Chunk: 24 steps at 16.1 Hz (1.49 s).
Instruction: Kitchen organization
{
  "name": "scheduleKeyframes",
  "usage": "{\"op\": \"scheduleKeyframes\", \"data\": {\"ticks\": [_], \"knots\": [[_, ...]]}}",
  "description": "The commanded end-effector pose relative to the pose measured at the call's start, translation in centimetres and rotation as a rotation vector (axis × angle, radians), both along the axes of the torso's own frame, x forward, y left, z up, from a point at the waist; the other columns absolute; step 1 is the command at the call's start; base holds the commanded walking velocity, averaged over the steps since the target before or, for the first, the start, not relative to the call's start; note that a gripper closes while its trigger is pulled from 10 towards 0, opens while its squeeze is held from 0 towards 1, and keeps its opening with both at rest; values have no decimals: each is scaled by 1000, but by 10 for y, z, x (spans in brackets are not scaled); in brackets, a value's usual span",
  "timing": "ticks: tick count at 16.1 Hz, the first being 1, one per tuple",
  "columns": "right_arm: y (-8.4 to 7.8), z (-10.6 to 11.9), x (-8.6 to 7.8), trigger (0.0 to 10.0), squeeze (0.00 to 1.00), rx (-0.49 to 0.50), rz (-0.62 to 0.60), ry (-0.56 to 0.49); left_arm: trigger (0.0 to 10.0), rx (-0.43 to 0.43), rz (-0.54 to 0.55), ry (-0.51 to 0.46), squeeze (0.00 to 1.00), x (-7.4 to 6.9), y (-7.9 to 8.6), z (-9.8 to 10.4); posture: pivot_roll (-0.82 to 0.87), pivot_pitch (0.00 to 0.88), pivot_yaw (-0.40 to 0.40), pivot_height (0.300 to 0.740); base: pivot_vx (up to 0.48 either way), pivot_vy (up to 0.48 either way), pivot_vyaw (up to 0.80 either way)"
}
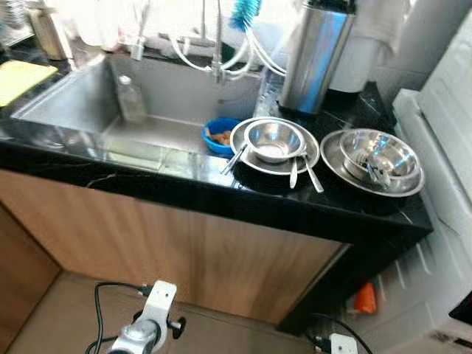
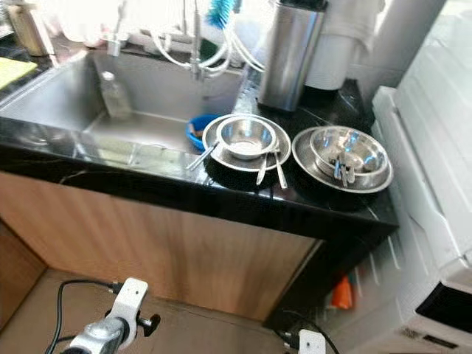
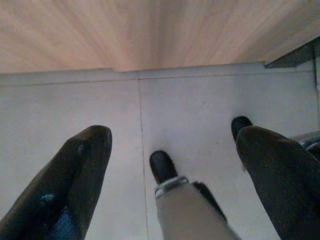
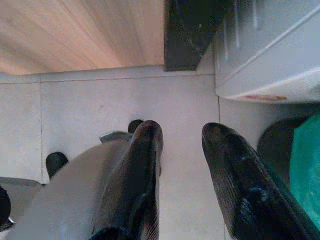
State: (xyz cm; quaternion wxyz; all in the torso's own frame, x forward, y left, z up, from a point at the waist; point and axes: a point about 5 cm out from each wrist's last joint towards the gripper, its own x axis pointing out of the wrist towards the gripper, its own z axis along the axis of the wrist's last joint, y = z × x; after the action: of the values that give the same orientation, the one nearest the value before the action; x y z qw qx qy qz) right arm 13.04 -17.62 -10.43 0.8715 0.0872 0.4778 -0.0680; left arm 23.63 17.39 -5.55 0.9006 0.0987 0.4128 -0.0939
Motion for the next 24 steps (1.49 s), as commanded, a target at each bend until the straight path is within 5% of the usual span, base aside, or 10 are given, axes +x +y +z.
{"op": "scheduleKeyframes", "data": {"ticks": [1, 16, 24], "knots": [[-4, 1, 1, 10000, 0, -5, -6, -12, 10000, 10, -9, 14, 0, -1, 1, -1, 197, 69, -88, 736, 0, 0, 0], [2, 2, 8, 10000, 0, -1, 5, -13, 10000, 14, -18, 18, 0, -3, 1, -2, 202, 74, -85, 736, 0, 285, -477], [0, 3, 10, 10000, 0, -1, -4, -25, 10000, 18, -30, 8, 0, -1, 1, -1, 206, 70, -83, 736, 0, 285, 0]]}}
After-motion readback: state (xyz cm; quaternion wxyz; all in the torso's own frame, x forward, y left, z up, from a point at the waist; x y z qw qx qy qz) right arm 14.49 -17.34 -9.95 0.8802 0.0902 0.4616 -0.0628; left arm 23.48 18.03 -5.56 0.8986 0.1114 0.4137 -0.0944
